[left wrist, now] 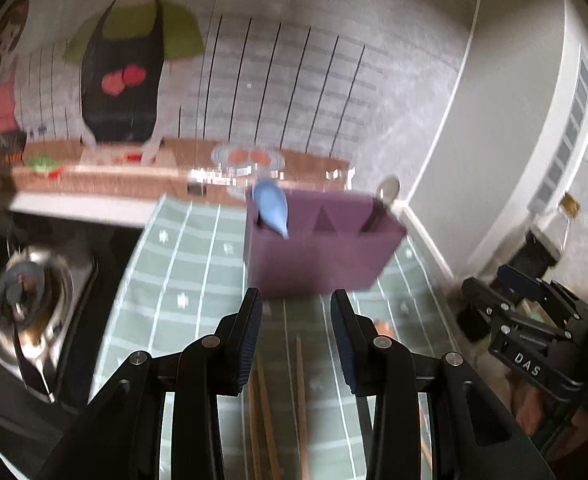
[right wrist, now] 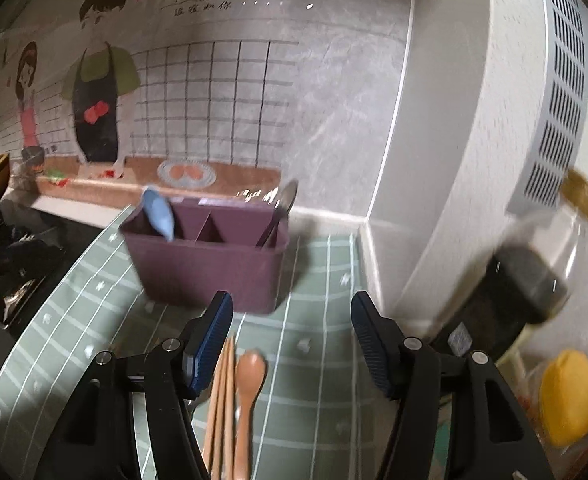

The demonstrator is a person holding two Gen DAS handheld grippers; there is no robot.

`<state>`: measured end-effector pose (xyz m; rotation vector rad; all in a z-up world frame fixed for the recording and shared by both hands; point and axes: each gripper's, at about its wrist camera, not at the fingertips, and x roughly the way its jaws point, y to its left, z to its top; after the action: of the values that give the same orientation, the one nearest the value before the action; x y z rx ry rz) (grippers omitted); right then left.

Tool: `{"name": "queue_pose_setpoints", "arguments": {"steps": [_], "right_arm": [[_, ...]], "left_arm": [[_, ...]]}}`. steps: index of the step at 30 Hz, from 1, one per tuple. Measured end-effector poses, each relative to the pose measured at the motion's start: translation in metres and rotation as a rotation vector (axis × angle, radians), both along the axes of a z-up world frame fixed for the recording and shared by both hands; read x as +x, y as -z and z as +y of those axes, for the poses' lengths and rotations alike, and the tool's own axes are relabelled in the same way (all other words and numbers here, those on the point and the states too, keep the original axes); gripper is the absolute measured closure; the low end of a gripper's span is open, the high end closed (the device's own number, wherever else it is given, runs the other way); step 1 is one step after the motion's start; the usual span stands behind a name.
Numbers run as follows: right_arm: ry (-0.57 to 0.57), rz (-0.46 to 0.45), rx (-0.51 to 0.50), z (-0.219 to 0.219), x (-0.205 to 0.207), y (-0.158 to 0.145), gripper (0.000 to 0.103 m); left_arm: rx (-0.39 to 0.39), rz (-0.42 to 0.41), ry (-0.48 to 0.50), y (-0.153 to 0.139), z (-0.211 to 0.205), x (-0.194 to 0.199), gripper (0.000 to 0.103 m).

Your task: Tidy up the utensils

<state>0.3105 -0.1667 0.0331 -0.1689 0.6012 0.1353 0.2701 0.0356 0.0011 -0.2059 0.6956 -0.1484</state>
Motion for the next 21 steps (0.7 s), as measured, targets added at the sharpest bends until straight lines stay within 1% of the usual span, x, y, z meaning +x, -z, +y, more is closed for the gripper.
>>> {"name": "queue_pose_setpoints", "arguments": {"steps": [4, 8, 13, 17, 21], "right_arm": [[-0.018, 0.051, 0.007, -0.005, -0.01, 0.019, 0.045], [-0.05, 0.123, 0.023, -0.011, -0.013, 0.042, 0.045], [-0.061, 0.188, 0.014, -0.01, -0.01, 0.073, 0.045], [-0.08, 0.22, 0.006, -0.004, -0.004, 0.09, 0.047], [-0.079, 0.24, 0.034, -0.005, 0.004, 0.102, 0.047]], "left_arm": [[-0.018, 0.059, 0.006, 0.022, -0.004, -0.013, 0.066], [-0.034, 0.091, -0.01, 0.04, -0.007, -0.031, 0.066], [-0.048, 0.116, -0.036, 0.055, -0.009, -0.043, 0.066], [-0.039, 0.122, -0.051, 0.063, -0.013, -0.046, 0.066], [-0.013, 0.112, -0.054, 0.068, -0.019, -0.048, 0.066]]}}
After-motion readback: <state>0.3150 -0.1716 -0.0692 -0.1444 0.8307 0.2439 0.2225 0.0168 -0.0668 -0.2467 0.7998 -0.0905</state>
